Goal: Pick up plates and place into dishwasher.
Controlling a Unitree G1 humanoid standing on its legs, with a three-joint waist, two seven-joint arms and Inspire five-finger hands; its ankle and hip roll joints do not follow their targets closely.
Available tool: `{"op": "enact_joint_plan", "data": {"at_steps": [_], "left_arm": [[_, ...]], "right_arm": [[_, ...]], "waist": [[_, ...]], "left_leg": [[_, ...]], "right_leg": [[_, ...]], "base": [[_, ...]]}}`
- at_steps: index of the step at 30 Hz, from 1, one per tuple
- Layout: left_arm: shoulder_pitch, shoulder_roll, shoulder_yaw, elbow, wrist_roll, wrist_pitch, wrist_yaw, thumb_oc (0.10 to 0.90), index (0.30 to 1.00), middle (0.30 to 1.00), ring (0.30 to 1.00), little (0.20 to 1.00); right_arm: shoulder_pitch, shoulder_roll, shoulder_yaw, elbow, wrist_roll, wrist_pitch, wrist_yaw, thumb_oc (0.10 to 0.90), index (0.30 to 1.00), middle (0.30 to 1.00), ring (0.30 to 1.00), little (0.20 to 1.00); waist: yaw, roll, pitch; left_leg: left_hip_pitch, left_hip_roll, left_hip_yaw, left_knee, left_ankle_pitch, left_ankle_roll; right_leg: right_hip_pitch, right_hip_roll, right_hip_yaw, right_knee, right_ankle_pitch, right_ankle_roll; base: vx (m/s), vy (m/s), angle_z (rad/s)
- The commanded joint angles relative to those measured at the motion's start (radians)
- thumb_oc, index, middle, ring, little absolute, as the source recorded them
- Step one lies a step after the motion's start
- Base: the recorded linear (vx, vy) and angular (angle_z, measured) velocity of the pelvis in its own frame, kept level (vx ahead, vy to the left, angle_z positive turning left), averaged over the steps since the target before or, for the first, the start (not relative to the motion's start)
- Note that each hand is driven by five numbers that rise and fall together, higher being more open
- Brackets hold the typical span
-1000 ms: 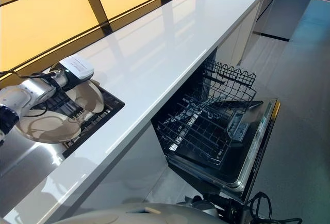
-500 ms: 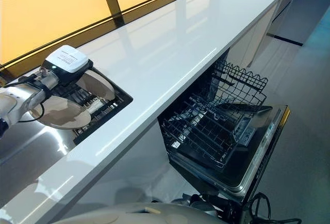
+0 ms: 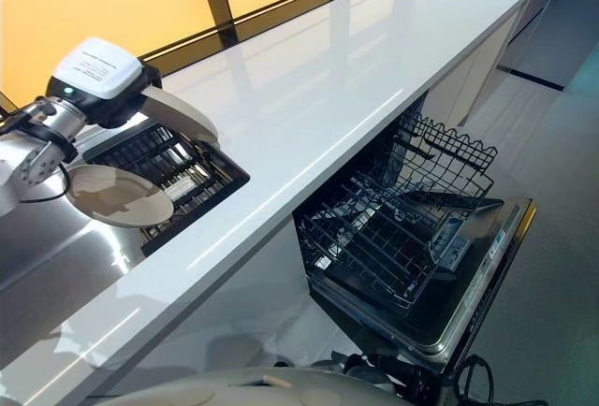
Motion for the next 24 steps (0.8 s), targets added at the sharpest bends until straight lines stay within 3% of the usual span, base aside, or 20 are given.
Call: {"op": "enact_joint_plan", "data": {"at_steps": [1,3,4,6,7,8,12,15,18,24], "left_arm": [[-0.081,0.106,0.209,-0.03,-0.101,0.002,0.126,0.1,0.3,0.3,0.3,0.2],[-0.071,0.107,0.221,-0.048,-0.115,-0.002,0.133,0.1,0.3,0.3,0.3,0.2],[-0.066,0.106,0.235,-0.066,-0.119,-0.005,0.134,0.1,0.3,0.3,0.3,0.2],[-0.059,0.108,0.248,-0.091,-0.129,-0.005,0.129,0.1,0.3,0.3,0.3,0.2],[-0.06,0.113,0.252,-0.139,-0.141,0.024,0.107,0.1,0.3,0.3,0.3,0.2],[-0.063,0.11,0.258,-0.161,-0.143,0.04,0.091,0.1,0.3,0.3,0.3,0.2],[-0.079,0.127,0.264,-0.18,-0.16,0.068,0.062,0.1,0.3,0.3,0.3,0.2],[-0.072,0.152,0.268,-0.126,-0.176,0.041,0.087,0.1,0.3,0.3,0.3,0.2],[-0.047,0.157,0.285,-0.098,-0.173,0.024,0.109,0.1,0.3,0.3,0.3,0.2],[0.006,0.157,0.31,-0.08,-0.174,0.017,0.152,0.1,0.3,0.3,0.3,0.2]], "right_arm": [[-0.039,0.011,-0.031,-0.072,0.113,-0.059,0.015,0.8,0.9,0.9,0.9,0.9],[-0.041,0.012,-0.026,-0.088,0.114,-0.096,0.002,0.8,0.9,0.9,0.9,0.9],[-0.046,0.006,-0.019,-0.115,0.066,-0.155,-0.017,0.8,0.9,0.9,0.9,0.9],[-0.051,-0.004,-0.013,-0.146,-0.007,-0.189,-0.061,0.8,0.9,0.9,0.9,0.9],[-0.059,-0.011,-0.002,-0.145,-0.066,-0.271,-0.045,0.8,0.9,0.9,0.9,0.9],[-0.057,-0.01,0.016,-0.176,-0.084,-0.305,-0.059,0.8,0.9,0.9,0.9,0.9],[-0.011,-0.003,0.098,-0.441,-0.176,-0.312,-0.152,0.8,0.9,0.9,0.9,0.9],[0.053,-0.003,0.159,-0.665,-0.3,-0.324,-0.183,0.8,0.9,0.9,0.9,0.9],[0.084,-0.014,0.192,-0.769,-0.374,-0.317,-0.195,0.8,0.9,0.9,0.9,0.9],[0.114,-0.047,0.242,-0.936,-0.34,-0.273,-0.089,0.8,0.9,0.9,0.9,0.9]], "waist": [[-0.007,0.056,-0.03],[-0.007,0.058,-0.03],[-0.007,0.057,-0.028],[-0.008,0.058,-0.026],[-0.01,0.064,-0.024],[-0.014,0.066,-0.021],[-0.041,0.075,-0.006],[-0.071,0.077,0.006],[-0.085,0.079,0.013],[-0.096,0.073,0.027]], "left_leg": [[0.027,-0.099,0.007,0.008,-0.138,0.045],[0.027,-0.1,0.008,0.008,-0.139,0.046],[0.028,-0.102,0.007,0.008,-0.141,0.048],[0.028,-0.102,0.007,0.008,-0.142,0.048],[0.024,-0.103,0.008,0.008,-0.144,0.052],[0.024,-0.104,0.012,0.008,-0.148,0.055],[0.021,-0.109,0.028,0.008,-0.152,0.062],[0.016,-0.111,0.053,0.008,-0.153,0.065],[0.014,-0.112,0.067,0.008,-0.154,0.067],[0.019,-0.109,0.1,0.008,-0.157,0.07]], "right_leg": [[-0.024,0.015,-0.003,0.05,-0.053,0.089],[-0.028,0.011,-0.004,0.053,-0.049,0.093],[-0.033,0.004,-0.003,0.056,-0.046,0.098],[-0.041,0.001,0.001,0.062,-0.043,0.101],[-0.058,-0.002,0.009,0.076,-0.04,0.109],[-0.067,-0.006,0.009,0.083,-0.04,0.113],[-0.084,-0.018,0.016,0.097,-0.036,0.126],[-0.101,-0.028,0.026,0.107,-0.02,0.14],[-0.11,-0.033,0.032,0.112,-0.013,0.146],[-0.12,-0.044,0.028,0.129,-0.013,0.154]], "base": [[0.0,0.0,0.0],[0.0,0.0,0.0],[-0.03,0.027,0.01],[-0.02,0.019,0.0],[-0.04,0.051,-0.02],[-0.04,0.057,-0.02],[-0.04,0.06,-0.07],[-0.04,0.068,-0.14],[-0.02,0.058,-0.13],[-0.01,0.041,-0.07]]}}
